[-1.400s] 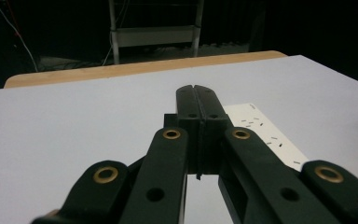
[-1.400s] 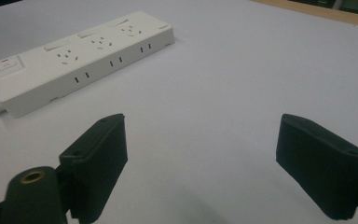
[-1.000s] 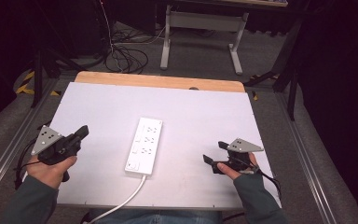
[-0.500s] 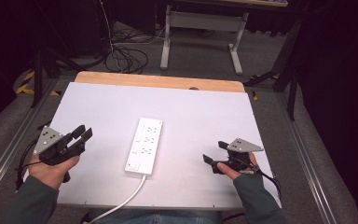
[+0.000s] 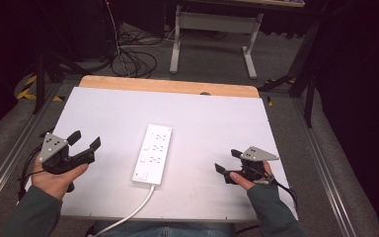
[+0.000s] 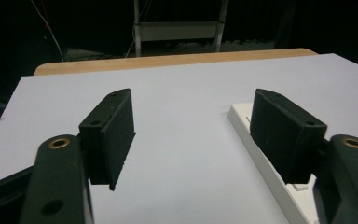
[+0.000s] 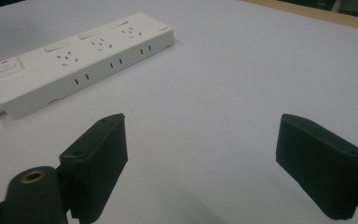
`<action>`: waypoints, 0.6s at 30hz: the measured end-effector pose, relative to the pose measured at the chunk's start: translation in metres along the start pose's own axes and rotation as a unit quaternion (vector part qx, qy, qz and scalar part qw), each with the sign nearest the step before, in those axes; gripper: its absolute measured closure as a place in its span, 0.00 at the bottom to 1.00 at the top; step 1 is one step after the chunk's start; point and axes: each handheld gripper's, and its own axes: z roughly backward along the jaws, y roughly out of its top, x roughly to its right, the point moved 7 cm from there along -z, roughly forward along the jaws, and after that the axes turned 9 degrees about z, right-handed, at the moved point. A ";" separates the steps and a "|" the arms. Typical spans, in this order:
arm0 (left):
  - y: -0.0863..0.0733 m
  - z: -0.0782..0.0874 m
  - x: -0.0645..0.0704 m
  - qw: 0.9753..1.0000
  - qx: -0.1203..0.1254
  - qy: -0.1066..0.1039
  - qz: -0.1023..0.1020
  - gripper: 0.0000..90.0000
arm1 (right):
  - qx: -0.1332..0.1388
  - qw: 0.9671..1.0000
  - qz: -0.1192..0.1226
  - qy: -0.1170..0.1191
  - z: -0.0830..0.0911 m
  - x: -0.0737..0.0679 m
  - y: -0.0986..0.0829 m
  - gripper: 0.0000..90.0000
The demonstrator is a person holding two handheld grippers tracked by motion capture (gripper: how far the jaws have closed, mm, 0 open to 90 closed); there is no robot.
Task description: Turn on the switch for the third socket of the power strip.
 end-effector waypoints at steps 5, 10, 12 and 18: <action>0.000 -0.001 0.002 1.000 -0.003 -0.006 0.006 0.22 | 0.000 1.000 -0.001 0.000 0.000 0.000 0.000 0.19; 0.000 -0.004 0.003 1.000 -0.006 -0.014 0.008 0.11 | 0.000 1.000 -0.002 0.000 0.000 0.001 0.000 0.19; -0.001 -0.005 0.005 1.000 -0.008 -0.018 0.008 0.09 | 0.000 1.000 0.000 -0.002 0.001 0.001 -0.001 0.19; -0.001 -0.003 0.006 1.000 -0.008 -0.026 0.004 0.06 | 0.001 1.000 0.000 -0.004 0.003 0.001 0.000 0.19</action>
